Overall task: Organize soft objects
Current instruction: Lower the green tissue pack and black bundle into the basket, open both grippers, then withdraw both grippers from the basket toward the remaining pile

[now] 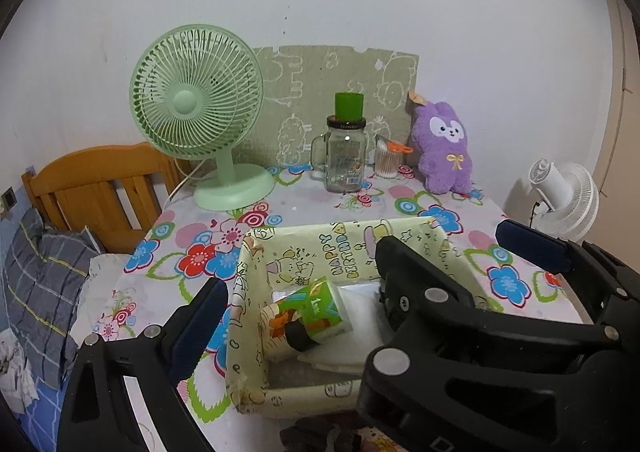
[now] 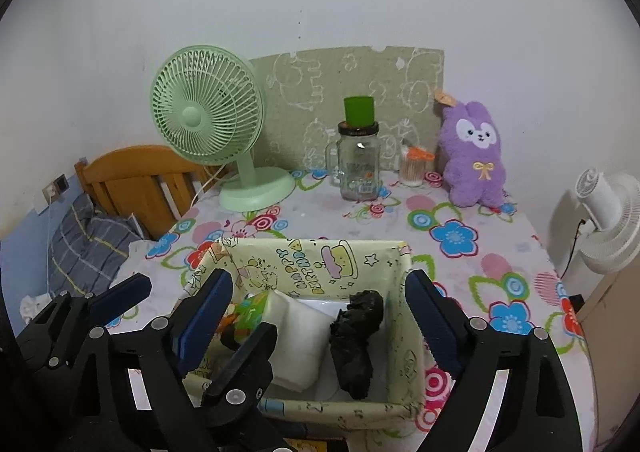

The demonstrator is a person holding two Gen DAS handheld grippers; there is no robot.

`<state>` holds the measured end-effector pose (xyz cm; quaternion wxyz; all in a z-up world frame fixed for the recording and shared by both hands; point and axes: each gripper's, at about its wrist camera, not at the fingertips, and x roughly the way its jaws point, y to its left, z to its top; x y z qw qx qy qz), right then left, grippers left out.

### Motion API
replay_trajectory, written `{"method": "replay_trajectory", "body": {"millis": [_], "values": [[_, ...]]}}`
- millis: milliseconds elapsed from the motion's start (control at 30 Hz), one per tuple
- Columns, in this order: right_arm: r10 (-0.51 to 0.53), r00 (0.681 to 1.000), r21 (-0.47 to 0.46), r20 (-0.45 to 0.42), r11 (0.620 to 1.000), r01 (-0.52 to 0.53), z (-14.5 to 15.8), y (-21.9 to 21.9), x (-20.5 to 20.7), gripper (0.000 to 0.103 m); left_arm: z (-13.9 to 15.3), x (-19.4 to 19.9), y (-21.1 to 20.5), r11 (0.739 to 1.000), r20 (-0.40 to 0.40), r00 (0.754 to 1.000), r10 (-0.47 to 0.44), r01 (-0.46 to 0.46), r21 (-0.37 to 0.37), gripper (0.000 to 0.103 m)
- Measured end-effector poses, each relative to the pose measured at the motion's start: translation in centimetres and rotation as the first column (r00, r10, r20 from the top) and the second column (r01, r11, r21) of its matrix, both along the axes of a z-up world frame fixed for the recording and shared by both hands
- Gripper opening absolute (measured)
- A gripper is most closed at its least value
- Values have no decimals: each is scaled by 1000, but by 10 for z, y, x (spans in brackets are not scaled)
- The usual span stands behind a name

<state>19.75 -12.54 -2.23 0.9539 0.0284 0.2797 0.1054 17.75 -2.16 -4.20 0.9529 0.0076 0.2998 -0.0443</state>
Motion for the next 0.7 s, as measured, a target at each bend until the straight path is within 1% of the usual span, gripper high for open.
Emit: {"method": "replay_trajectory", "body": {"millis": [133, 467, 700], "values": [[-6, 1000, -5, 14, 1000, 6, 7, -3, -12, 95, 6, -11, -3, 1000, 20, 1000, -11, 11, 2, 98], [-6, 999, -9, 40, 1000, 6, 17, -7, -44, 95, 16, -39, -7, 1000, 54, 998, -20, 19, 14, 98], [-18, 998, -7, 59, 1000, 19, 19, -11, -66, 100, 17, -58, -9, 999, 71, 997, -31, 30, 17, 98]]}}
